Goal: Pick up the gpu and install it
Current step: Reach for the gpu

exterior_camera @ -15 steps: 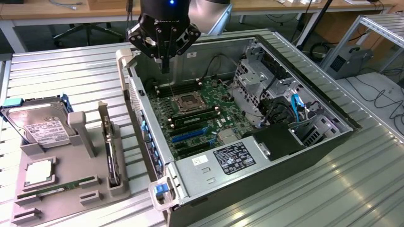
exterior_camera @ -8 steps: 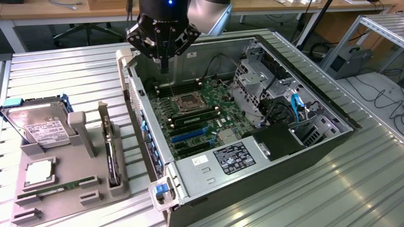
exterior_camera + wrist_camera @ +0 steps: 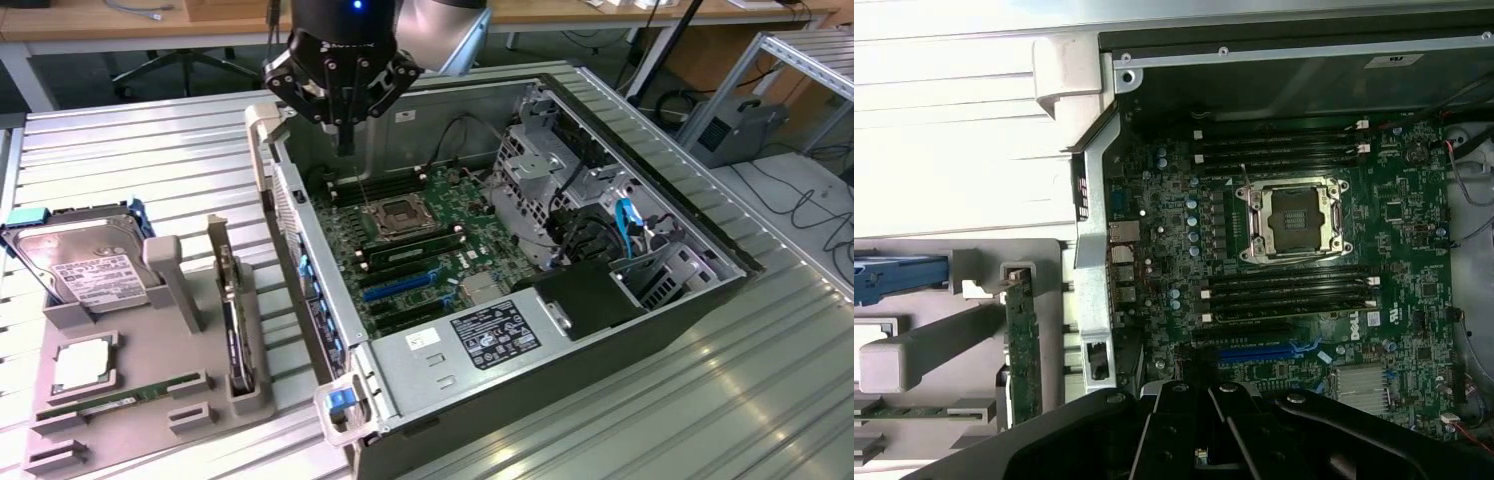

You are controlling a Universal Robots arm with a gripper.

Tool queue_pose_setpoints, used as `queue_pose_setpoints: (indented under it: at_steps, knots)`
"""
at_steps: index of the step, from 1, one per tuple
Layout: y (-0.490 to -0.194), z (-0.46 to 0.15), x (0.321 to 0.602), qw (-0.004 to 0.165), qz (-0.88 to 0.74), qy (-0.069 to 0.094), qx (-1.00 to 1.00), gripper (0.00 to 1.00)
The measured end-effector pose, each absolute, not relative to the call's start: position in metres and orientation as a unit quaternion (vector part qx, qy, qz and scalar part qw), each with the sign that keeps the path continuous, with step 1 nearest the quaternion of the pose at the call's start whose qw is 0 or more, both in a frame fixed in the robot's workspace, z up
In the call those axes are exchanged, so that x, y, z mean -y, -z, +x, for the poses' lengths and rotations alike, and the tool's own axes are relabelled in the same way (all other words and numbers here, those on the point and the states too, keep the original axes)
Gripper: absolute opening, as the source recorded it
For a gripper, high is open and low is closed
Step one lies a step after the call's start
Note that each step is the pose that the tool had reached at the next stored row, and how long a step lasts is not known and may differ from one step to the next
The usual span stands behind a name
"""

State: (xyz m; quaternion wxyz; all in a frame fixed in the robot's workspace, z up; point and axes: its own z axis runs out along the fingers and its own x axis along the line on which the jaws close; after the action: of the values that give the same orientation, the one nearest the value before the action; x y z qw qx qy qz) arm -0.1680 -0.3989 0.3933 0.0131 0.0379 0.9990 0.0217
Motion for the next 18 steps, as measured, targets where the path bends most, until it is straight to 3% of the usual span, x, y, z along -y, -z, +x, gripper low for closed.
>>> queue_pose_setpoints:
  at_steps: [18]
  knots:
    - [-0.3933, -0.1719, 0.3989, 0.013, 0.038, -0.022, -0.999, 0.11]
